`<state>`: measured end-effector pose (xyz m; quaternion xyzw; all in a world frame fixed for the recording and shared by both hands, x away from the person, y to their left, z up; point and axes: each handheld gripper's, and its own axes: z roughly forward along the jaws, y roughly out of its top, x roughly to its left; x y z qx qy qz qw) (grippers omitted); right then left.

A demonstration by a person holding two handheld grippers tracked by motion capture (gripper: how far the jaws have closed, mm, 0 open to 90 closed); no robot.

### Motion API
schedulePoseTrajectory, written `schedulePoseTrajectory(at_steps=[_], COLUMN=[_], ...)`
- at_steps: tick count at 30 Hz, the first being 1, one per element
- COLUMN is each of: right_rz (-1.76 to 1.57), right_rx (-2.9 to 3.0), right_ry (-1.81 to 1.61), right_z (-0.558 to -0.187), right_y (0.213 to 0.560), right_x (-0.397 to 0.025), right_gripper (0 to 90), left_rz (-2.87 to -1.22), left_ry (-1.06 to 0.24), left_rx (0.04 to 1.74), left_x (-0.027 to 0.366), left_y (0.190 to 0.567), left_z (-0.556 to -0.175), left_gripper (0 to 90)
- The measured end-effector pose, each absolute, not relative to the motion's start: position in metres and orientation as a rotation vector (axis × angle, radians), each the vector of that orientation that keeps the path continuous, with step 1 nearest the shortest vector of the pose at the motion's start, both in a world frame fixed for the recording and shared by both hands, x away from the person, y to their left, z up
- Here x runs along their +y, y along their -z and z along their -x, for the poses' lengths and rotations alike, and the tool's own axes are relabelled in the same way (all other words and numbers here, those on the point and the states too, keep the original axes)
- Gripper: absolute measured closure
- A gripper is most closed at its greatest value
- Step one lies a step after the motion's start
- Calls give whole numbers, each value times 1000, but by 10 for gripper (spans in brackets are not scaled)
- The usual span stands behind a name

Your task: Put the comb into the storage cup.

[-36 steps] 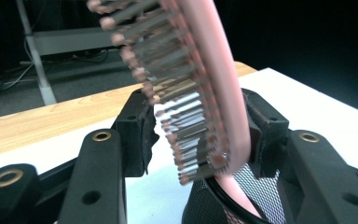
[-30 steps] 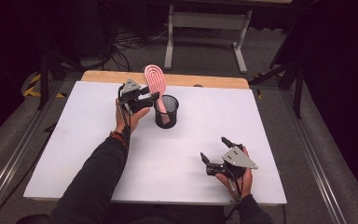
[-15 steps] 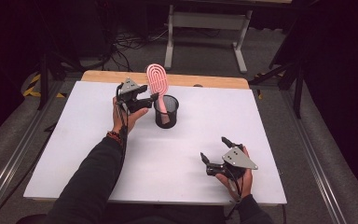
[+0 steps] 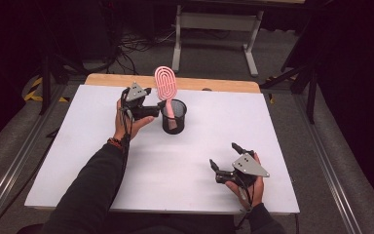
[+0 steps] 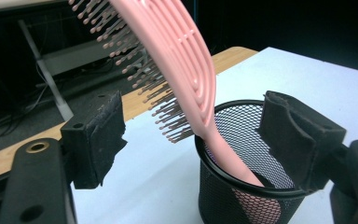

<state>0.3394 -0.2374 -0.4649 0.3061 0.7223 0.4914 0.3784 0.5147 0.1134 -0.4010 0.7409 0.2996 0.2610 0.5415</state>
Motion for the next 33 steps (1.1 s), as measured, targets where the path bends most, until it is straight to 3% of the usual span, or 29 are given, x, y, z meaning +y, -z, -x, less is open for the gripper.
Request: schedulePoseTrajectory(at_steps=[15,33], right_rz=[-780,-760], right_rx=[1846,1833], right_ry=[-1253,-1246], right_z=[-339,-335], right_y=[465,462], right_x=[-236,-231], right_gripper=[79,81], left_rz=[-1790,-1793], left_ry=[-589,-602], left_rx=[627,522], left_x=[114,118], left_y=[394,380], left_z=[-511,-496], left_gripper=[96,54])
